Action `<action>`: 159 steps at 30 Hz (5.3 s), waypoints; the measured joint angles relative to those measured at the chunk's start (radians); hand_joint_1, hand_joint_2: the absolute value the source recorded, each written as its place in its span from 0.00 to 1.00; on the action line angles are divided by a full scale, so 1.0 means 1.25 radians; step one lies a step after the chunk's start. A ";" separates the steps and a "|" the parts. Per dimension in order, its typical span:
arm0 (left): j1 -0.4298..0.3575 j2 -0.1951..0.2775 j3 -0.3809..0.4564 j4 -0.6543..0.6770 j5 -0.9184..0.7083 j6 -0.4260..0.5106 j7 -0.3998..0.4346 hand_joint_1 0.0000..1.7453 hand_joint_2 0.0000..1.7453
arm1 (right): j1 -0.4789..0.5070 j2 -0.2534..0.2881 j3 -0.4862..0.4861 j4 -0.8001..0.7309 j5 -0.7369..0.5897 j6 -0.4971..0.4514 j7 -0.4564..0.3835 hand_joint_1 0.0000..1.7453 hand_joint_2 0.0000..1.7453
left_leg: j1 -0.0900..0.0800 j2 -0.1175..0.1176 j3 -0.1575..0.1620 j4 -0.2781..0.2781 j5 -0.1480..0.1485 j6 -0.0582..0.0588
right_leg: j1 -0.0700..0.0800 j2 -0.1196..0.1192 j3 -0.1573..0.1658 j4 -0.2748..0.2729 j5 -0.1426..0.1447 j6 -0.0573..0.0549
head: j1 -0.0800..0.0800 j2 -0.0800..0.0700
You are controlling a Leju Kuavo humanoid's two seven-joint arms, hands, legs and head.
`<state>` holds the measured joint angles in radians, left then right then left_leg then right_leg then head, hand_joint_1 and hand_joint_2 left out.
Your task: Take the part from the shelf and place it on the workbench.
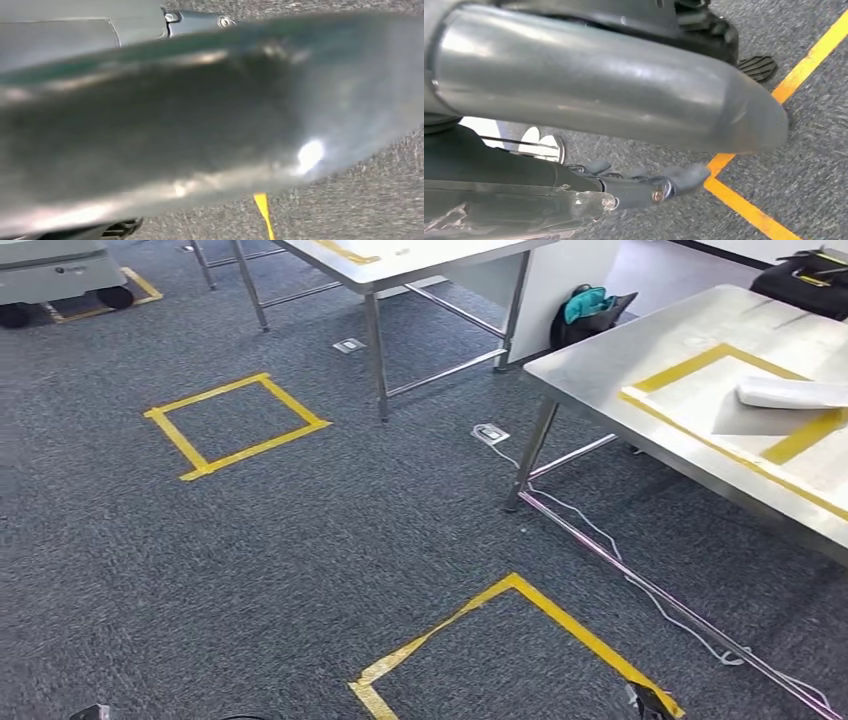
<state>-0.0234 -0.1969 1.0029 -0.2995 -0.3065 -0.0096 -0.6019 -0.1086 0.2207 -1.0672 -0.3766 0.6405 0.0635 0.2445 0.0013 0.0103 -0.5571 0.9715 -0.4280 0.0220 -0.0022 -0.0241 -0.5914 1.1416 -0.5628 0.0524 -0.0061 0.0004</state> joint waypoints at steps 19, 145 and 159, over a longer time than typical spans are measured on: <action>-0.009 -0.026 0.000 0.002 -0.019 0.014 0.002 0.00 0.00 | 0.024 -0.033 -0.023 0.000 -0.023 0.015 0.015 0.00 0.00 | 0.001 -0.016 -0.119 0.226 -0.087 -0.040 | -0.003 -0.020 0.049 -0.115 0.071 -0.035 | -0.007 0.000; -0.019 0.021 0.069 0.004 -0.068 -0.001 -0.057 0.00 0.00 | -0.025 -0.017 -0.008 0.024 0.023 -0.058 0.046 0.00 0.00 | -0.004 0.015 -0.061 0.106 -0.015 -0.040 | -0.003 -0.040 0.051 -0.099 0.060 -0.038 | -0.001 0.000; -0.019 0.021 0.070 0.004 -0.085 0.010 -0.073 0.00 0.00 | -0.022 -0.017 -0.007 0.025 0.010 -0.044 0.051 0.00 0.00 | 0.003 -0.053 -0.001 0.003 0.002 -0.008 | -0.006 0.021 -0.041 0.064 0.019 0.004 | 0.014 0.000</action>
<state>-0.0469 -0.1706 1.0899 -0.2949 -0.4132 0.0026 -0.6931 -0.1366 0.1991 -1.0754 -0.3449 0.6526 0.0086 0.3081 0.0050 -0.0555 -0.5582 0.9756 -0.4259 0.0126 -0.0100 0.0023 -0.6426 1.2218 -0.5396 0.0578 0.0108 0.0004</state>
